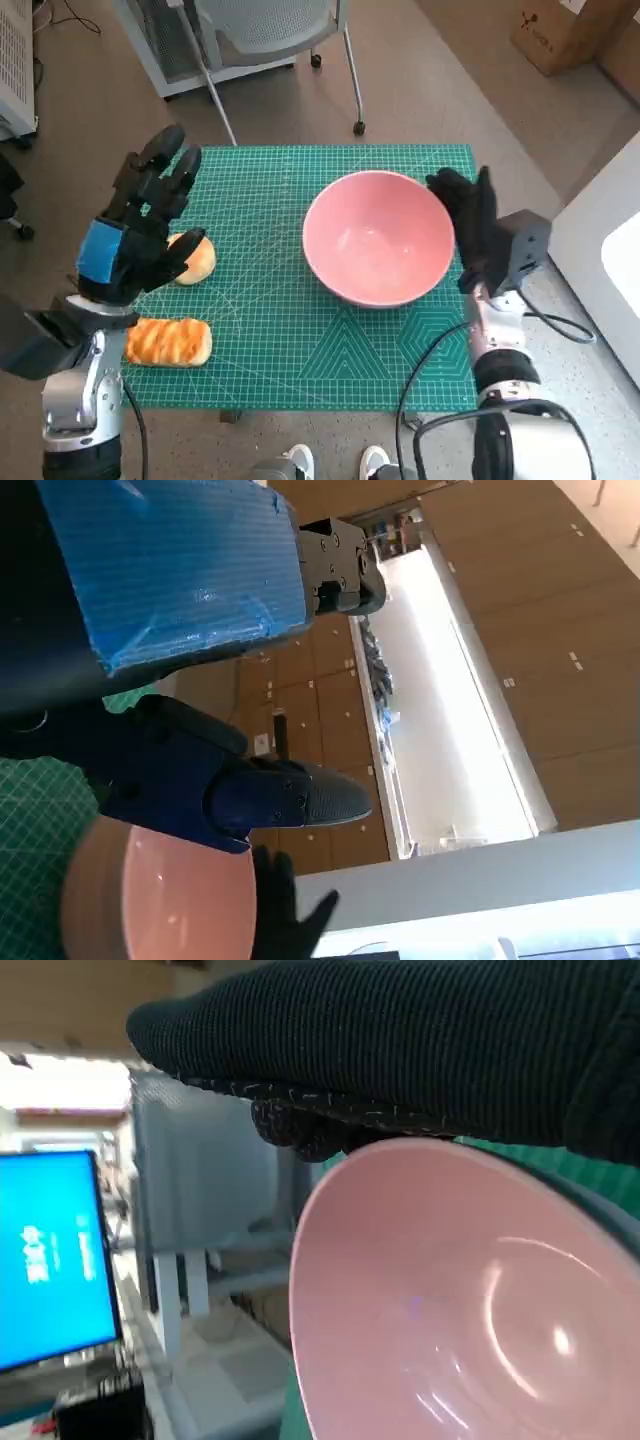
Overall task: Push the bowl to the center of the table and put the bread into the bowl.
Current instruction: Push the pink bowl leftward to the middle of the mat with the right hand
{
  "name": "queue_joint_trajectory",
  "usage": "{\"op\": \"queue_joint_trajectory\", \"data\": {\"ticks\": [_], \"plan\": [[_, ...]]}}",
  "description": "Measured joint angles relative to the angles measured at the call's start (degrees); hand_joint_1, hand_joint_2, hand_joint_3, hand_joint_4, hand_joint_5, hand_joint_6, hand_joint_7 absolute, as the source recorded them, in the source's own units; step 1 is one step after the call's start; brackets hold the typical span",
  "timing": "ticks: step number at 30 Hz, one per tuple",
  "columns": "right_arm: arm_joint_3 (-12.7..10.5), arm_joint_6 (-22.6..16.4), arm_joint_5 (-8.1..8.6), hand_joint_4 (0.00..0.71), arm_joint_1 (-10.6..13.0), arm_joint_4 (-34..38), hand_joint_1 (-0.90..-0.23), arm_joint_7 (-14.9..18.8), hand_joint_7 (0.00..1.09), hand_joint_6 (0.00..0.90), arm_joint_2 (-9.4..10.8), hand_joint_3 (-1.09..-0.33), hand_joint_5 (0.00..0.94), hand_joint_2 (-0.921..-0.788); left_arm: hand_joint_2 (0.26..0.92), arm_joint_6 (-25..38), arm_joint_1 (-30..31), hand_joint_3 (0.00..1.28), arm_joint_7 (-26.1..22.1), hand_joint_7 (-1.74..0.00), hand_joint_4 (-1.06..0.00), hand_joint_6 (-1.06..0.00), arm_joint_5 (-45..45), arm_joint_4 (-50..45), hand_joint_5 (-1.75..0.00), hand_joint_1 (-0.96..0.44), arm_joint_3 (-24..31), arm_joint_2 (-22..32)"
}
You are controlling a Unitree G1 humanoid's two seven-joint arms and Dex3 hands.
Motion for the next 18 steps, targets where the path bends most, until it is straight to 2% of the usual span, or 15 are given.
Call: {"op": "queue_joint_trajectory", "data": {"ticks": [7, 13, 18], "plan": [[-0.48, 1.24, 0.00, 0.115, -0.80, 0.25, -0.684, 1.26, 0.02, 0.276, 2.77, -0.745, 0.004, -0.921, 0.921, 1.53, 1.55, 0.29, 0.56, -0.42, -0.13, 0.00, -0.18, -2.48, 0.00, -0.57, 1.22, 0.46], [-0.41, 1.37, -0.16, 0.114, -2.10, 0.25, -0.713, 1.25, 0.01, 0.274, 4.62, -0.728, 0.002, -0.921, 0.921, 2.71, 2.63, 0.29, 1.16, -0.42, -0.13, 0.00, -0.24, -4.72, 0.00, -0.57, 2.02, 0.87], [-0.29, 1.37, -0.22, 0.116, -3.13, 0.25, -0.712, 1.21, 0.01, 0.276, 6.23, -0.727, 0.002, -0.921, 0.921, 3.10, 3.44, 0.29, 1.38, -0.41, -0.12, 0.00, -0.32, -5.47, 0.00, -0.55, 2.76, 1.16]]}}
